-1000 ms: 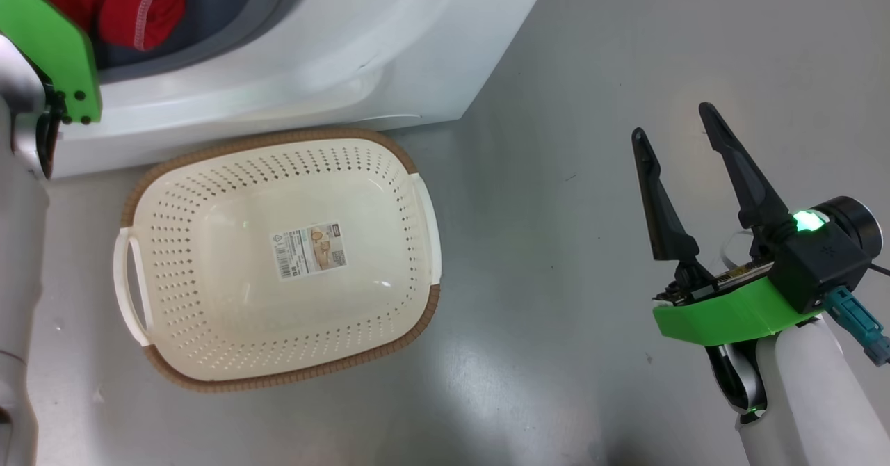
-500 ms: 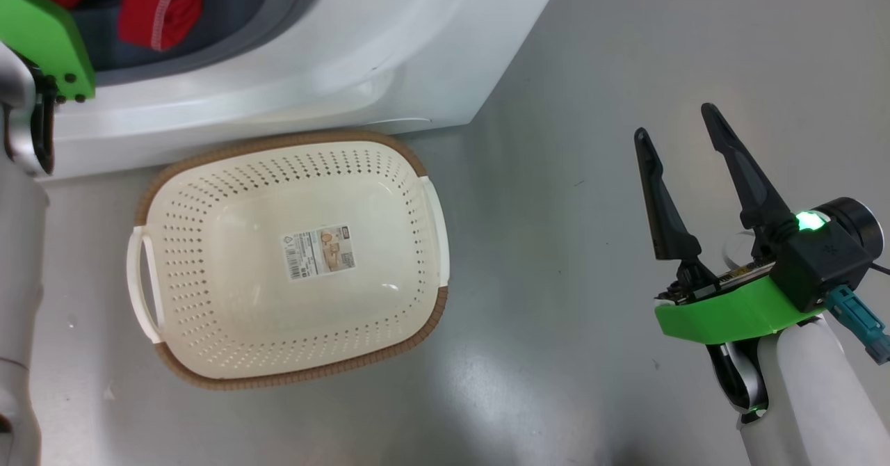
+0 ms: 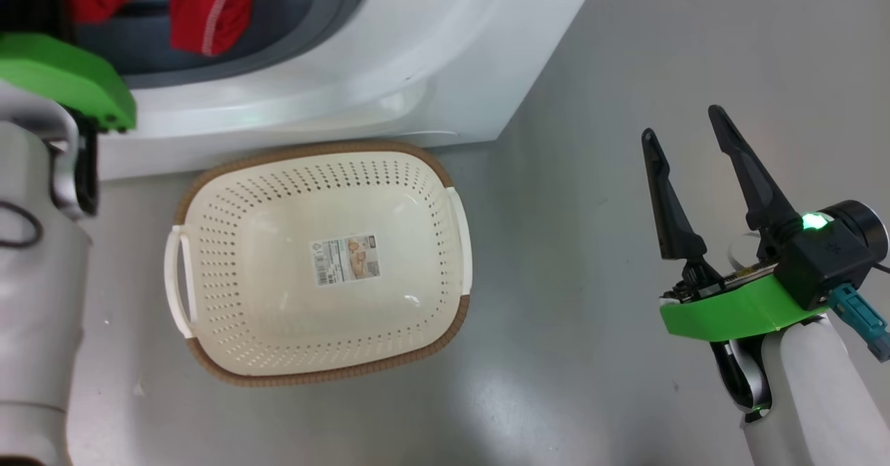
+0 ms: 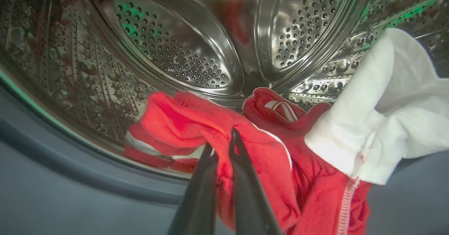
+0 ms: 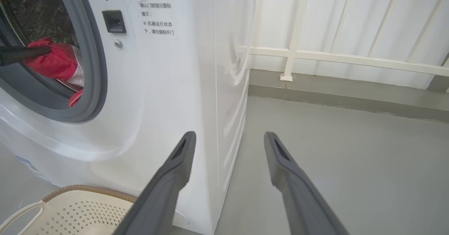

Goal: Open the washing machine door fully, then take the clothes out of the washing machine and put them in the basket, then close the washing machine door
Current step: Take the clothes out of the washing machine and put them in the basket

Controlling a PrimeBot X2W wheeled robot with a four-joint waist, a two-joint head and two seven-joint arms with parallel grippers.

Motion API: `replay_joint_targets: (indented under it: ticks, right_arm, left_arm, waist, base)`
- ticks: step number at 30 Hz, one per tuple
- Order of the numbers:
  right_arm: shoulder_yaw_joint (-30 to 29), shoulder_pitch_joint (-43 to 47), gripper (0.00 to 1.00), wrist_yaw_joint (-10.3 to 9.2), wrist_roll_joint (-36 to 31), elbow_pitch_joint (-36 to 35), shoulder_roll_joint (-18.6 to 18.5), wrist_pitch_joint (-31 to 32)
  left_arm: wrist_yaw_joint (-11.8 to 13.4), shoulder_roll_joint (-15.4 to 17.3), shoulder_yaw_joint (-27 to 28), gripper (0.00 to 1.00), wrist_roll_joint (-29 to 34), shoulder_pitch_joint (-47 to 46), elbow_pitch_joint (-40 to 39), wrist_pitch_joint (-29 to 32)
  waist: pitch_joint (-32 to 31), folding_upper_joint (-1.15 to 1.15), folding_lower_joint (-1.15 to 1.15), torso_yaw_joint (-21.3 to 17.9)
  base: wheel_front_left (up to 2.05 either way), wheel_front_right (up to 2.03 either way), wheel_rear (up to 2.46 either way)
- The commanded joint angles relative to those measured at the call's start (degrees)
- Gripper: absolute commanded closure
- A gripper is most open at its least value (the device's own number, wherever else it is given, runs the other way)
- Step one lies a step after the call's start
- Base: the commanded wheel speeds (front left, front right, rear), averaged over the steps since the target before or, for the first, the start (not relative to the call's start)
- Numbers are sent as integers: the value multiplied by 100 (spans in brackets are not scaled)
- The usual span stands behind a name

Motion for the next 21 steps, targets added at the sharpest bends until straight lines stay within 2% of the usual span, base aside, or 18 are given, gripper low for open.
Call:
replay_joint_targets:
  ticks: [1,10,13,21]
  right_arm:
    - [102,56,0,28,-2,-115,1,-36]
    - [85,197,0,28,13,-28,1,-36]
    - [71,289,0,28,15,25,1,-36]
    - [73,458,0,28,57,88,1,-36]
  left_arm:
    - [-26,259,131,100,-9,122,-198,-61]
    - [10,77,380,100,-18,1275,-1673,-119]
    - [-63,-35,491,100,7,1861,-2337,-120]
    - [-157,-196,678,100,86,2769,-3153,-121]
  waist:
    - [-77,0,0,59]
    - [-497,0,0,178]
    - [-713,0,0,213]
    - [-1101,0,0,242]
  base:
    - [0,0,0]
    - [0,0,0]
    - [0,0,0]
    - [0,0,0]
